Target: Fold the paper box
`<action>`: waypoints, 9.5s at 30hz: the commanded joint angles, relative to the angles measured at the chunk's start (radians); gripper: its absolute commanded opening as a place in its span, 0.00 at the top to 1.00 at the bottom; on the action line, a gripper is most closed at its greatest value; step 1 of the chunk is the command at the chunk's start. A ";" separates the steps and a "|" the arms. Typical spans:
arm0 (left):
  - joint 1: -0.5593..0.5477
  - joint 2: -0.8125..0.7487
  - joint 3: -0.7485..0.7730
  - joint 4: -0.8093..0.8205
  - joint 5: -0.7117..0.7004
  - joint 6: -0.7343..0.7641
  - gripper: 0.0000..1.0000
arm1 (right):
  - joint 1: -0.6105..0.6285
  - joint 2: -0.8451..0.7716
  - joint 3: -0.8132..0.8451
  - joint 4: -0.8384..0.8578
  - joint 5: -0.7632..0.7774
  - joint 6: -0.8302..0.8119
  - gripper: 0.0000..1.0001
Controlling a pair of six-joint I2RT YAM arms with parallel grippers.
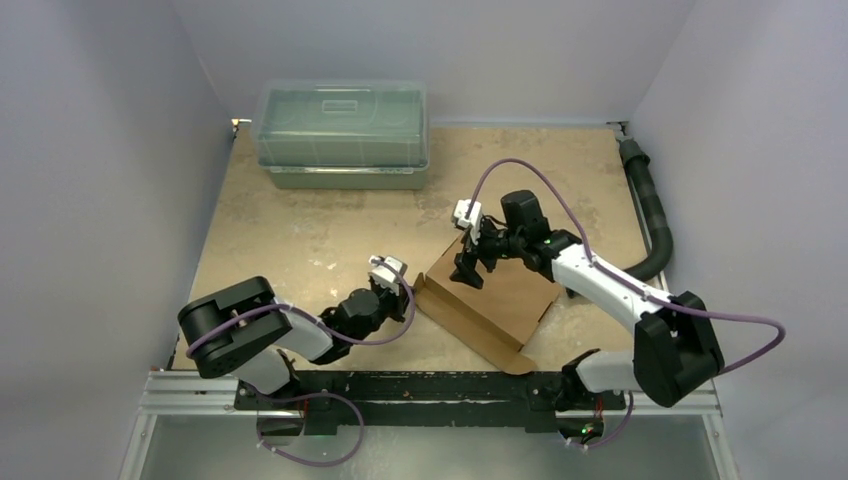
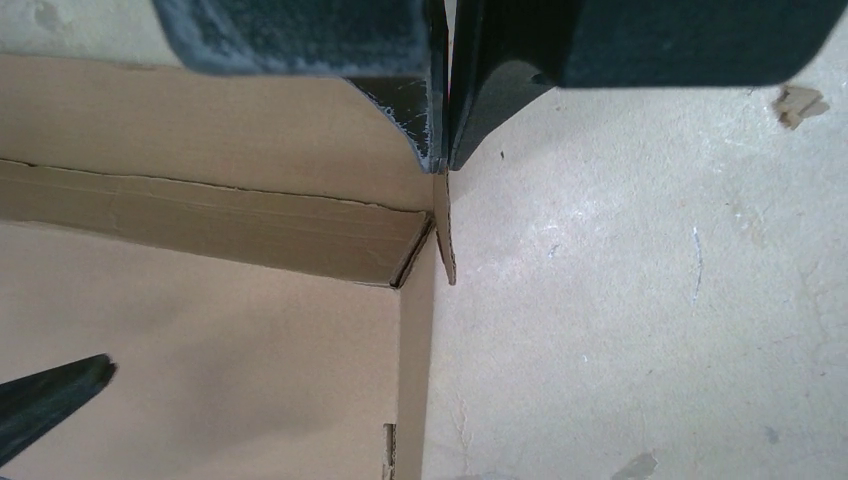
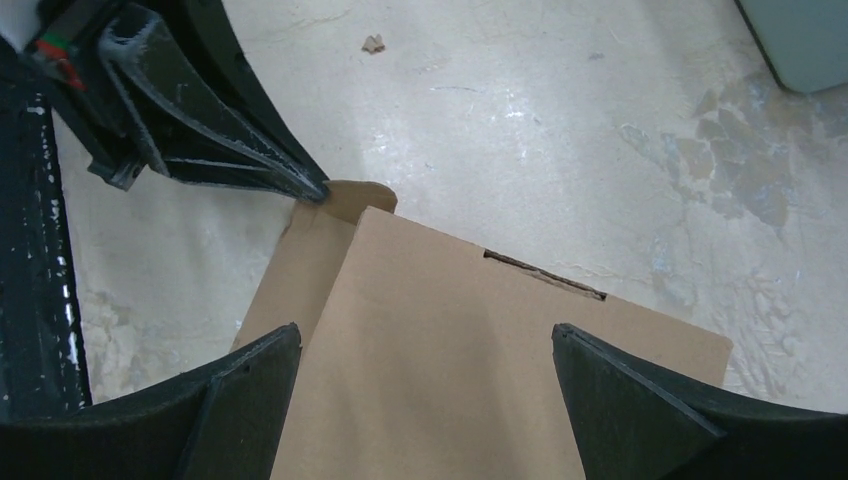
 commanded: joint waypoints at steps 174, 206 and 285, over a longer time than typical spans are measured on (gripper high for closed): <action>-0.003 0.047 0.113 -0.145 -0.005 0.339 1.00 | -0.154 0.284 0.031 0.123 0.401 0.341 0.04; 0.067 -0.050 0.264 -0.446 0.077 0.325 1.00 | -0.154 0.284 0.033 0.117 0.396 0.339 0.04; 0.017 -0.086 0.439 -0.738 0.210 -0.611 0.97 | -0.378 -0.001 0.067 -0.203 -0.027 -0.130 0.02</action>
